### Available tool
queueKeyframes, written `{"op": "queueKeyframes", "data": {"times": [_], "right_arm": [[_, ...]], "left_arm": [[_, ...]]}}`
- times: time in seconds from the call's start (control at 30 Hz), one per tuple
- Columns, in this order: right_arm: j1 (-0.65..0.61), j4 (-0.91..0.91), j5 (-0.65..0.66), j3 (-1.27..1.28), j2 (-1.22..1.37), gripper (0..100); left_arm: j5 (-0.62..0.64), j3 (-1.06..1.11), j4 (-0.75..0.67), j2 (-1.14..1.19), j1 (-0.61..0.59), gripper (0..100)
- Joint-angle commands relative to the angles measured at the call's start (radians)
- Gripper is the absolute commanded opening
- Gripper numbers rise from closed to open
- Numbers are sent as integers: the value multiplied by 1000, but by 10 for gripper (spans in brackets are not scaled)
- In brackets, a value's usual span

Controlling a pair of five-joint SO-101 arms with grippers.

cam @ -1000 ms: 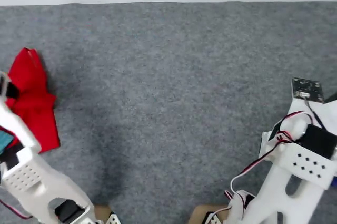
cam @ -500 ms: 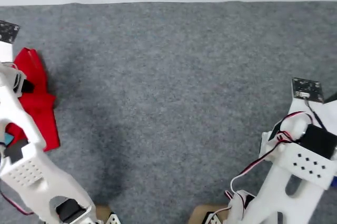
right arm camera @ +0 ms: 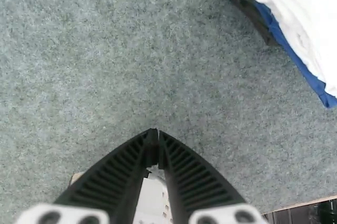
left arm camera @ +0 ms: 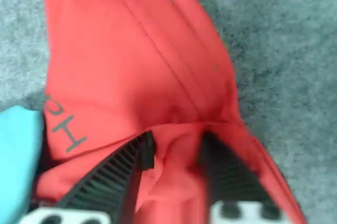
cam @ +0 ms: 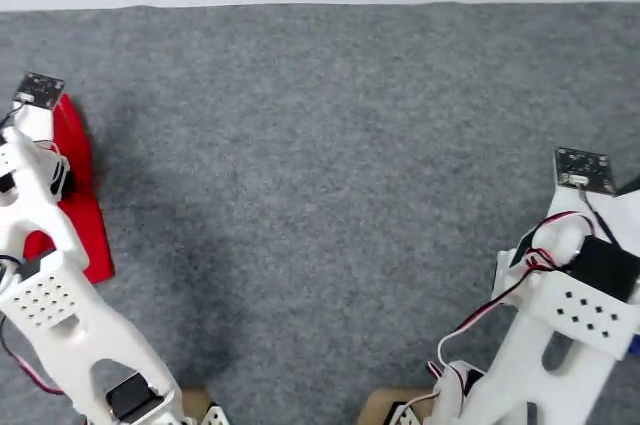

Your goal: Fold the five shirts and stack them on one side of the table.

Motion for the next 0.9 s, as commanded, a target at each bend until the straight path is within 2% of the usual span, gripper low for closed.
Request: {"op": "queueKeyframes", "data": {"times": [0.0,0.17,0.3,0.43,0.6,0.8,0.87], "right_arm": [[-8,28,5,-8,-16,11],[-8,31,5,-8,-24,10],[-8,33,5,-8,-25,10],[-8,35,5,-8,-25,10],[-7,36,5,-8,-25,9],[-7,36,3,-8,-25,9],[-7,36,3,-8,-25,9]], "left_arm": [[-5,-77,114,-98,25,4],[23,-246,333,-264,92,1],[196,-394,376,-402,209,2],[399,-475,379,-482,407,2],[543,-530,379,-528,666,2],[580,-604,379,-548,965,2],[580,-605,379,-543,1030,2]]}}
